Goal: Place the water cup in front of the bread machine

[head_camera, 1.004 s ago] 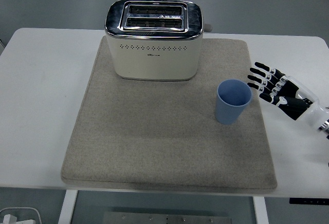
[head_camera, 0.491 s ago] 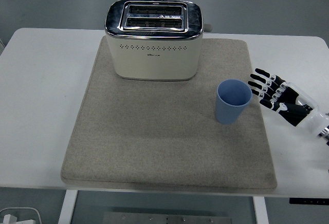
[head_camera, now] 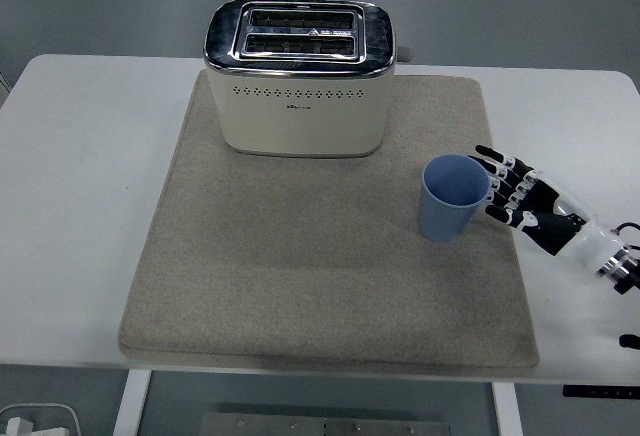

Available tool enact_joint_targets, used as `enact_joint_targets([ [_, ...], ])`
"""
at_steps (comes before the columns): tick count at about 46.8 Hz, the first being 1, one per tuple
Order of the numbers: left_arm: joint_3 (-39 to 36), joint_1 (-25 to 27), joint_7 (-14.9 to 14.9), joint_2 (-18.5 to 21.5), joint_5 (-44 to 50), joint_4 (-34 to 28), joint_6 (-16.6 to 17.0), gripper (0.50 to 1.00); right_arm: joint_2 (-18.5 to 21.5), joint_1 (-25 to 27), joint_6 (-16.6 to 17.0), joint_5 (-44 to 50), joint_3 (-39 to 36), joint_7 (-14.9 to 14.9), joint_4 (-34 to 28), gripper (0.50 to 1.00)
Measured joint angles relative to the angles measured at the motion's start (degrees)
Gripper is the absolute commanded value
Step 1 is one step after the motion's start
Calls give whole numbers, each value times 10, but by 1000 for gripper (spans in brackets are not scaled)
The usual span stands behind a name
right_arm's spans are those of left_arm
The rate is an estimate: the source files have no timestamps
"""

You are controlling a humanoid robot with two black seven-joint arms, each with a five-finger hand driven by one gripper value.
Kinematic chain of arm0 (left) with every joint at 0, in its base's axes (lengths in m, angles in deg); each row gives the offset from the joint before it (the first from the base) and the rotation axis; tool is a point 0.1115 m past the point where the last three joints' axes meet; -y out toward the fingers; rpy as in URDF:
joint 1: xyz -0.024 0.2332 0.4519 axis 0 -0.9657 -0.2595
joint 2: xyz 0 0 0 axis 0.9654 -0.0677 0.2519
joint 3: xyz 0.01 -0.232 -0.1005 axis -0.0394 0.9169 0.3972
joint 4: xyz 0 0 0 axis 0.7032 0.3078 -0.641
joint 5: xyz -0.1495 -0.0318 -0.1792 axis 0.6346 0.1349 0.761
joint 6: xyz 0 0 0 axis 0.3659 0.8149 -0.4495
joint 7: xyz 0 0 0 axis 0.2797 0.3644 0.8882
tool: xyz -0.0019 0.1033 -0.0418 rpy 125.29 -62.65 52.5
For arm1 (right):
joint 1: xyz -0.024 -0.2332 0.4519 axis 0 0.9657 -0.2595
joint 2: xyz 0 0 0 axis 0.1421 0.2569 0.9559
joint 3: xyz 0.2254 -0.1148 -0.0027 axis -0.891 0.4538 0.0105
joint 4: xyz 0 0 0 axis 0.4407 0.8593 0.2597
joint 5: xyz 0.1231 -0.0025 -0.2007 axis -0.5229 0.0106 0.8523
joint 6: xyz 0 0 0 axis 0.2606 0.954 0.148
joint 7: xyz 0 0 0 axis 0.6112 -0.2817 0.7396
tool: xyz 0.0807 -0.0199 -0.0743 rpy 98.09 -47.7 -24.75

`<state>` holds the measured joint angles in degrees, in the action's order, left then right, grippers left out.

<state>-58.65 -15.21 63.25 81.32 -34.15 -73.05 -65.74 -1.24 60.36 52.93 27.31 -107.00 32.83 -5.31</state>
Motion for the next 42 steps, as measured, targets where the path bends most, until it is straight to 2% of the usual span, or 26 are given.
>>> enact_joint_targets([
  [42, 0, 0, 0, 0, 0, 0, 0, 1000, 34, -21, 0, 46, 8, 0, 2, 940],
])
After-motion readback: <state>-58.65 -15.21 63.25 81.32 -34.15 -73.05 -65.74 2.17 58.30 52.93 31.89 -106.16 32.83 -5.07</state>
